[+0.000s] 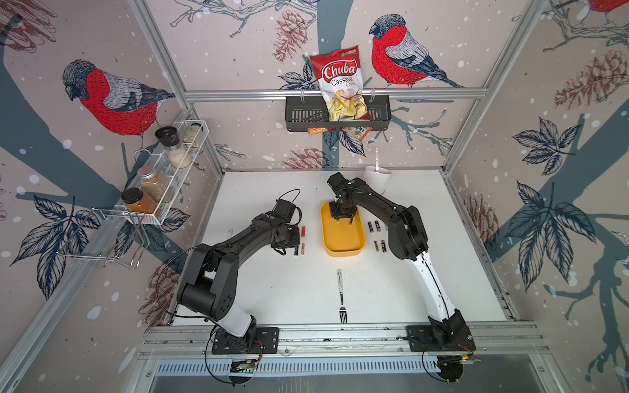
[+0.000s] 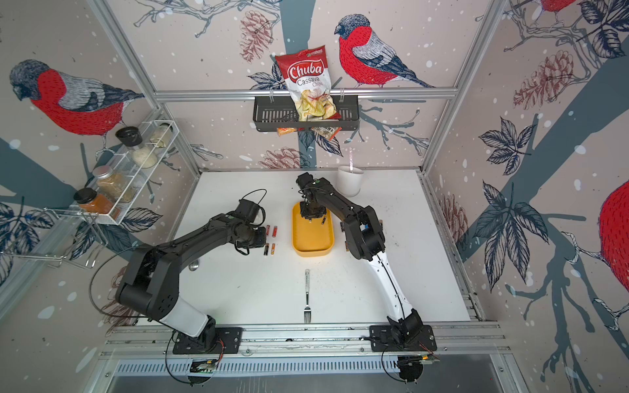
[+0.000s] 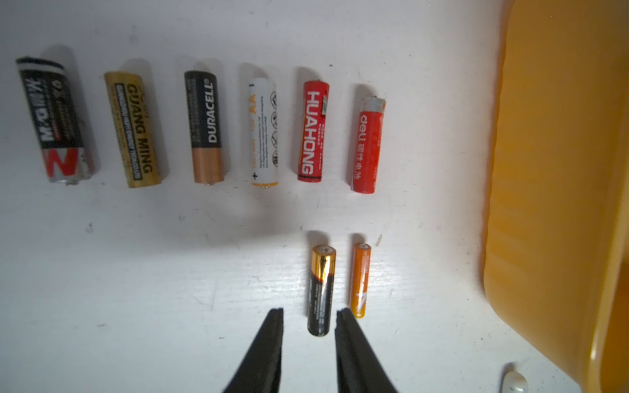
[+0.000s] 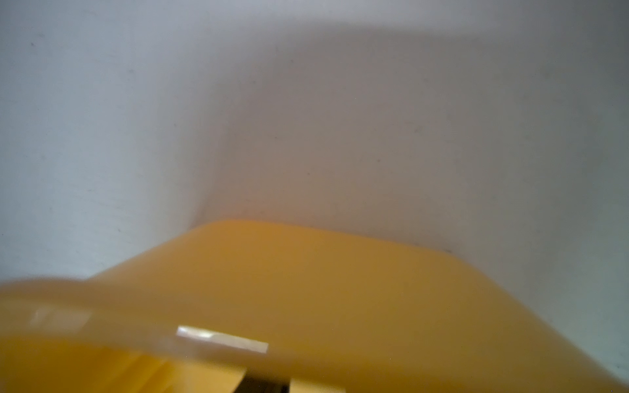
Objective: Take the batteries out of the storage box
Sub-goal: Pick up the battery from the storage box.
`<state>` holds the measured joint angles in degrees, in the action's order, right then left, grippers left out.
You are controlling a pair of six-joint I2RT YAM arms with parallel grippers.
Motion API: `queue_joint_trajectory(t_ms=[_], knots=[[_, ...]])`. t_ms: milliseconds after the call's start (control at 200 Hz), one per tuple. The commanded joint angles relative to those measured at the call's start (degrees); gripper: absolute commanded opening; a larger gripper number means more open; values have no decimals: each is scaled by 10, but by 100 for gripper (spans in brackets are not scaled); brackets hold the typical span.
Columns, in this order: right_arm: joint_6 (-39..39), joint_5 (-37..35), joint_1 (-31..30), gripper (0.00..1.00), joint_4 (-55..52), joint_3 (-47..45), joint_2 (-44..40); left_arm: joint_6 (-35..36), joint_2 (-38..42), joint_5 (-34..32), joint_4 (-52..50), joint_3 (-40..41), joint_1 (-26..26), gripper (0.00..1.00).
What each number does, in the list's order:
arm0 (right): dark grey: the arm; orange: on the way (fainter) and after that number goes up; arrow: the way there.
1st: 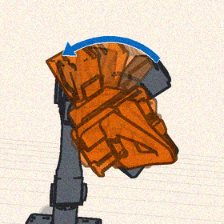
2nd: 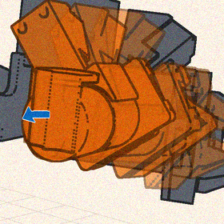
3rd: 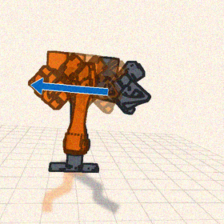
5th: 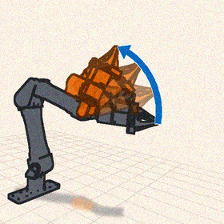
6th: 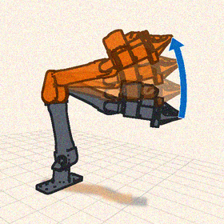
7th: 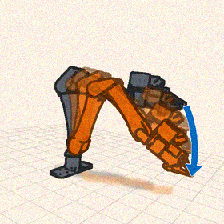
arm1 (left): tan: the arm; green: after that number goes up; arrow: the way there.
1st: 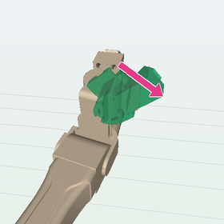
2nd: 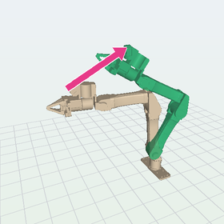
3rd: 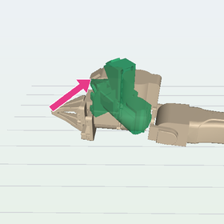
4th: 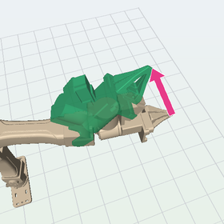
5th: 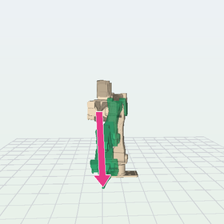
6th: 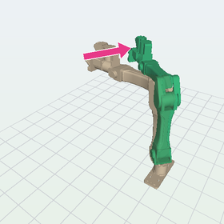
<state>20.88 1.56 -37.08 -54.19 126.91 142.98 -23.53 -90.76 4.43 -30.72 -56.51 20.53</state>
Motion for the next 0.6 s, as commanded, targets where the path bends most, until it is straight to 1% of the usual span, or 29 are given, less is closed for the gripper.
queue_joint_trajectory(t_ms=[0, 300, 595], knots=[[-8, -7, -2, 28, -7, -2, -1, 9, 4, 2, -8, -4, -2, 31], [-18, -6, -4, 20, -11, -4, 1, 7, 6, 0, -5, -3, -2, 31], [-19, -8, -3, 17, -18, -8, -16, 7, 4, 3, -3, -3, -2, 31]])
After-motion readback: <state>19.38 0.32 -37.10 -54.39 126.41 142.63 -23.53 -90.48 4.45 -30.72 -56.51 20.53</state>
